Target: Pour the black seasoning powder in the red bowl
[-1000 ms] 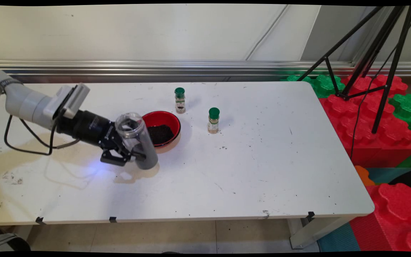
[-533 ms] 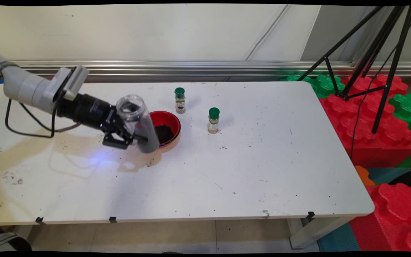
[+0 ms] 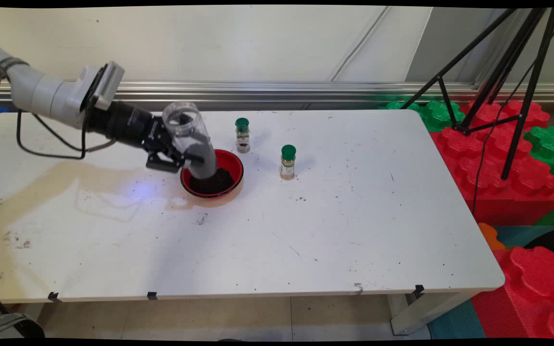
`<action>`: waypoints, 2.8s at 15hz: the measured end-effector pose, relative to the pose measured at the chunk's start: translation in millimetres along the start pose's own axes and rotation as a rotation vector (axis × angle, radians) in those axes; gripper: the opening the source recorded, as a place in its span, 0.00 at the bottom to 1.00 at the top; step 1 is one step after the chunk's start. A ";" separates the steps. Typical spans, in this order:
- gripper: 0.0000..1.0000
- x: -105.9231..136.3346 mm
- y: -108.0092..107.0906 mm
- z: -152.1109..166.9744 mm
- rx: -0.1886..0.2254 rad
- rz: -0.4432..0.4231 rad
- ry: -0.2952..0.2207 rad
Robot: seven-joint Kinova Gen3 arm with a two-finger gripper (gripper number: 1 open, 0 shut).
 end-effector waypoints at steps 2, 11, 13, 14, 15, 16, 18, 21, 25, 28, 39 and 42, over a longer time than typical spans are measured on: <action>0.00 1.6 -11.6 -1.1 0.019 0.021 -0.010; 0.00 -3.5 -59.1 -1.0 0.094 0.192 -0.097; 0.00 -5.6 -65.7 -0.5 0.105 0.237 -0.119; 0.00 -7.0 -69.8 -0.3 0.112 0.272 -0.136; 0.00 -8.4 -73.7 0.0 0.119 0.306 -0.152; 0.00 -10.0 -77.1 0.2 0.126 0.343 -0.169; 0.00 -13.4 -82.7 1.6 0.135 0.413 -0.200; 0.00 -17.8 -87.7 5.0 0.142 0.510 -0.238; 0.00 -23.3 -90.4 11.1 0.145 0.649 -0.289; 0.00 -26.6 -89.9 15.4 0.143 0.739 -0.320; 0.00 -34.8 -86.1 30.3 0.143 1.009 -0.410; 0.00 -33.9 -85.8 35.2 0.146 1.080 -0.421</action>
